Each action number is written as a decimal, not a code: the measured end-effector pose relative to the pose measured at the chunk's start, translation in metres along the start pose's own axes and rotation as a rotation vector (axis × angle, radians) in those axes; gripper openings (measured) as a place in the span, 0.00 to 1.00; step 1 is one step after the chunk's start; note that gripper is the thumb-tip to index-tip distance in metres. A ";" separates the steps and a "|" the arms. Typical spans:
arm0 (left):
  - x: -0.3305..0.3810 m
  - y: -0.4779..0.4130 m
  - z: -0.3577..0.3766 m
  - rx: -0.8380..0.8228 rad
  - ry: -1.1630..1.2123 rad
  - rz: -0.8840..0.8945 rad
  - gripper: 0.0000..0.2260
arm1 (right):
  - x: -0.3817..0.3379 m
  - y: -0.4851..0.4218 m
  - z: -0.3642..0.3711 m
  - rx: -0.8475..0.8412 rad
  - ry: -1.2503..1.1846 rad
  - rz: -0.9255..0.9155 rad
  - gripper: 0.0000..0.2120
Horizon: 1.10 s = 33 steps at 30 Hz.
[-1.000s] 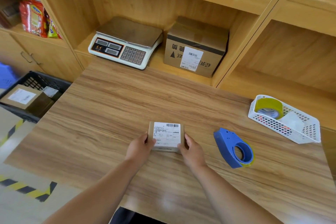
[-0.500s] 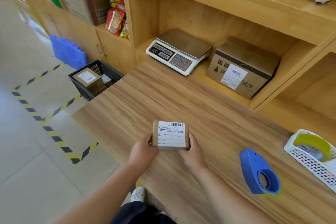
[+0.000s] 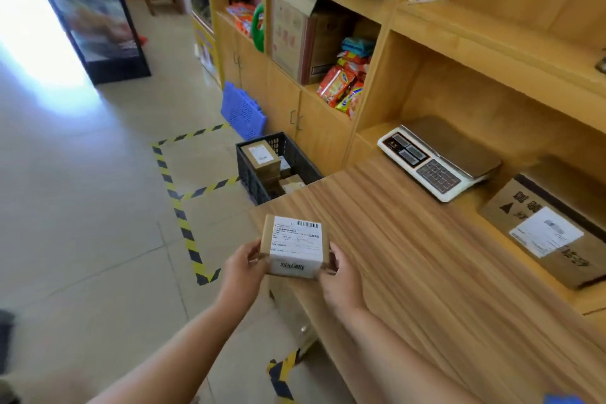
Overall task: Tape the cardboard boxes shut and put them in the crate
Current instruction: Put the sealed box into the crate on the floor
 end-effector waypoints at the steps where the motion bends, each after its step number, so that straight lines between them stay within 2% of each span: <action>1: -0.004 -0.008 -0.016 0.015 0.033 -0.008 0.16 | -0.009 -0.004 0.015 -0.014 0.002 -0.005 0.25; 7: -0.033 -0.064 -0.116 0.054 0.094 -0.054 0.14 | -0.056 -0.029 0.121 -0.043 0.035 0.004 0.29; 15: -0.051 -0.150 -0.215 0.027 0.040 -0.029 0.15 | -0.106 -0.071 0.235 -0.042 0.029 0.005 0.24; 23: -0.061 -0.220 -0.239 -0.022 0.075 -0.063 0.13 | -0.125 -0.122 0.275 0.009 0.072 0.069 0.23; 29: -0.061 -0.288 -0.241 -0.049 0.053 -0.092 0.13 | -0.138 -0.184 0.299 -0.012 0.064 0.077 0.23; 33: -0.045 -0.349 -0.242 -0.069 0.009 -0.094 0.13 | -0.155 -0.243 0.312 -0.040 0.024 0.069 0.19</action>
Point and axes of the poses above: each hand's wrist, its own y-axis away from the middle knuckle, its own z-axis out of the palm, x = y × z, the point moved 6 cm from there along -y, towards the middle knuckle, and after that the axes turned 1 degree about z, right-handed, at the moved point
